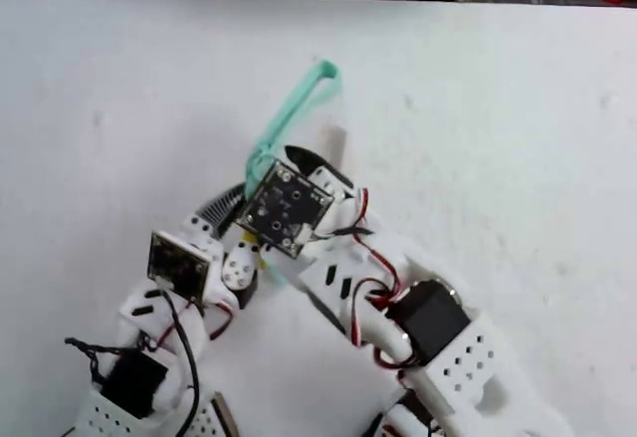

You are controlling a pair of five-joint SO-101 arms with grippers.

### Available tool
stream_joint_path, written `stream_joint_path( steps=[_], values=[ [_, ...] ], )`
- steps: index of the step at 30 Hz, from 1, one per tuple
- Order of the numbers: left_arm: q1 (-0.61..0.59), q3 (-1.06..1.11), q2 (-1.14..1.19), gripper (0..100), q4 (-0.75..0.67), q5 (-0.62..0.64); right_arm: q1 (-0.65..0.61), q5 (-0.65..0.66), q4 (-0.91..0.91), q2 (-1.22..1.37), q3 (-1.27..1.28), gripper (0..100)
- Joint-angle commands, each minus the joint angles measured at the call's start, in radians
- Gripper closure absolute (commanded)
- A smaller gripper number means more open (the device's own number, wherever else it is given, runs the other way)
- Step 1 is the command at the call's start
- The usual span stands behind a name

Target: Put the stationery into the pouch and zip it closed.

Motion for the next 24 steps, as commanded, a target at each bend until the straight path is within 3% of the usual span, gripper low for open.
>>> stream_joint_path(
  steps=[1,3,11,16,24],
  values=[
    [0.015,-0.009,0.001,98,-0.026,-0.003,-0.004,0.000,-0.051,0.030,-0.018,89.2],
    [0.013,-0.009,0.001,98,-0.026,-0.003,-0.004,0.000,-0.073,0.033,-0.017,99.0],
    [0.008,-0.009,0.001,97,-0.026,-0.003,0.019,0.000,-0.099,-0.047,-0.020,98.1],
    [0.008,-0.011,0.001,81,-0.025,0.005,0.070,0.000,-0.091,-0.147,-0.020,98.1],
    [0.010,-0.114,0.001,81,0.071,0.005,0.068,0.003,-0.028,-0.217,-0.020,98.1]
  ],
)
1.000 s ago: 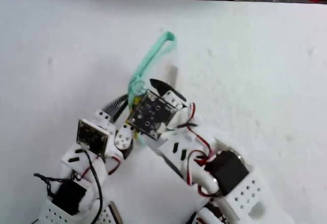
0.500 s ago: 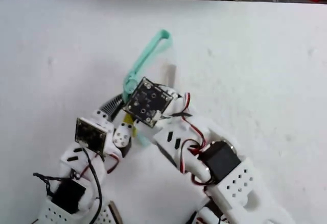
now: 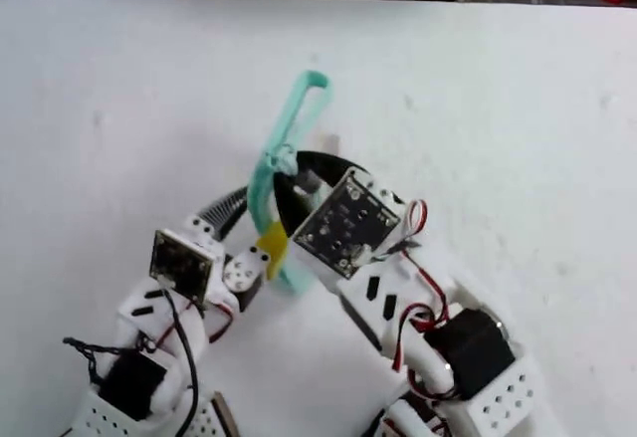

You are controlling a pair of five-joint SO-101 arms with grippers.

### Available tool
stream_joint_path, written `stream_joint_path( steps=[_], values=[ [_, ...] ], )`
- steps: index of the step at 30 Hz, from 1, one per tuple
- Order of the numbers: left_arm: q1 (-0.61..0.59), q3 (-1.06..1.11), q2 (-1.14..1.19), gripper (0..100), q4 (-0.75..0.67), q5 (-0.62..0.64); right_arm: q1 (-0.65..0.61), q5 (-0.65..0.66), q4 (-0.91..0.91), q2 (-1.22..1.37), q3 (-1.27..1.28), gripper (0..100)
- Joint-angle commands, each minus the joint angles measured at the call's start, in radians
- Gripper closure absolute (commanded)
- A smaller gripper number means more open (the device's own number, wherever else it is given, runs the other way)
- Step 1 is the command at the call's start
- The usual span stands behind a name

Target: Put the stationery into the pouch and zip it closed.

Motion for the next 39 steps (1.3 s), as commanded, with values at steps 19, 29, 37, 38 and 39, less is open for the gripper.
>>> stream_joint_path(
  steps=[19,29,37,38,39],
  values=[
    [0.105,-0.089,-0.012,93,0.011,-0.003,-0.174,0.104,0.397,-0.024,-0.301,98.1],
    [0.105,-0.103,-0.012,98,0.017,-0.072,0.001,0.103,0.209,0.193,-0.281,98.1],
    [0.105,-0.190,-0.012,98,0.152,-0.074,0.021,0.103,0.145,0.220,-0.284,98.1],
    [0.105,-0.190,-0.012,98,0.153,-0.074,0.039,0.103,0.133,0.220,-0.284,98.1],
    [0.105,-0.190,-0.012,98,0.153,-0.074,0.062,0.103,0.117,0.220,-0.284,98.1]
  ],
)
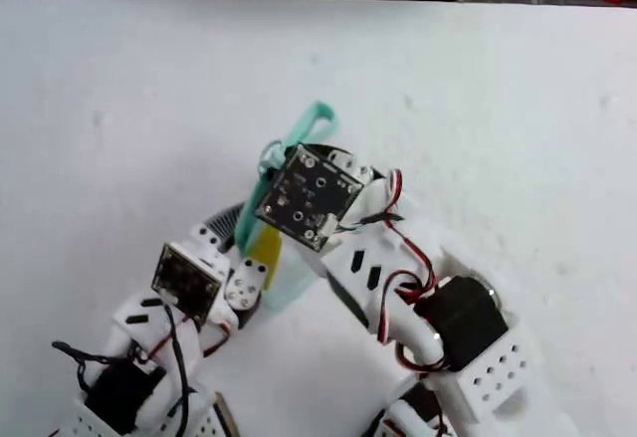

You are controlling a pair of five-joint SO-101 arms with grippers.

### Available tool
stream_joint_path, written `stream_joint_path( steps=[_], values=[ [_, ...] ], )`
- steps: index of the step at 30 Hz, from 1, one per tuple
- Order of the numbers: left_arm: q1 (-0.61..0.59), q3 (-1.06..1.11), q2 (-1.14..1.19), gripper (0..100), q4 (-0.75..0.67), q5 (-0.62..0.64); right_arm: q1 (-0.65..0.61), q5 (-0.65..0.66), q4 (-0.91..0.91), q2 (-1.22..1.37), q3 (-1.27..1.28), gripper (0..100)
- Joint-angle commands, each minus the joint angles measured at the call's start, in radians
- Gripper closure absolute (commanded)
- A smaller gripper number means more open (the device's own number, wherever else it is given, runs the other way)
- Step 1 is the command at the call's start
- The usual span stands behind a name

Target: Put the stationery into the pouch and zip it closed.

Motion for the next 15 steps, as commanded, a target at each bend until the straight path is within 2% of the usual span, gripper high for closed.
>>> stream_joint_path(
  steps=[1,6,11,15],
  values=[
    [0.012,-0.071,-0.012,98,0.009,-0.015,0.079,0.009,-0.065,0.004,-0.035,98.1],
    [0.012,-0.072,-0.012,98,0.009,-0.015,0.194,0.011,-0.097,0.004,-0.032,98.1],
    [0.012,-0.072,-0.012,98,0.009,-0.015,0.209,0.097,-0.101,0.005,-0.029,98.1],
    [0.012,-0.072,-0.012,98,0.012,-0.015,0.209,0.107,-0.101,0.005,-0.029,98.1]
  ],
)
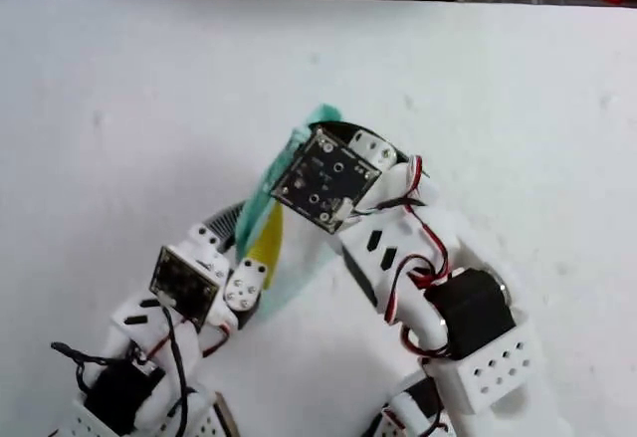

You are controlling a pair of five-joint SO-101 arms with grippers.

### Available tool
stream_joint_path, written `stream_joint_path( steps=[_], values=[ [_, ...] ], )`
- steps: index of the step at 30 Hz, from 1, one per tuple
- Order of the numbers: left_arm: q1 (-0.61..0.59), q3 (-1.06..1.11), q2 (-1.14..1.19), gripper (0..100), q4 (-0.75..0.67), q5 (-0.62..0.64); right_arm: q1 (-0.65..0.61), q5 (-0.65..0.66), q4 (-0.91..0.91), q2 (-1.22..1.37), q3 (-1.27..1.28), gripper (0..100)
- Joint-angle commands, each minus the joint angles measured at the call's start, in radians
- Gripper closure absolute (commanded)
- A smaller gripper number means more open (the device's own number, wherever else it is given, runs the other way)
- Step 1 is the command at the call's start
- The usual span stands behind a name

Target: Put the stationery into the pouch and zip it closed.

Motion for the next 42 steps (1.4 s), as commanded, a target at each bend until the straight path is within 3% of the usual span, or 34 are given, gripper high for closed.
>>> stream_joint_path(
  steps=[1,6,13,18,28,42],
  values=[
    [0.012,-0.068,-0.012,97,0.021,-0.014,0.050,0.018,-0.051,0.004,-0.028,98.1],
    [0.012,-0.212,-0.012,80,0.250,0.017,0.022,0.014,-0.051,0.002,0.009,98.1],
    [-0.038,-0.222,-0.012,87,0.252,0.043,-0.002,0.012,-0.051,0.001,0.014,98.1],
    [-0.030,-0.195,-0.012,98,0.210,0.037,-0.010,0.011,-0.050,0.001,0.014,98.1],
    [-0.028,-0.187,-0.012,98,0.209,0.035,0.065,0.018,-0.199,0.007,0.083,98.1],
    [-0.028,-0.186,-0.012,98,0.207,0.035,0.209,0.020,-0.255,0.101,0.084,98.1]
  ],
)
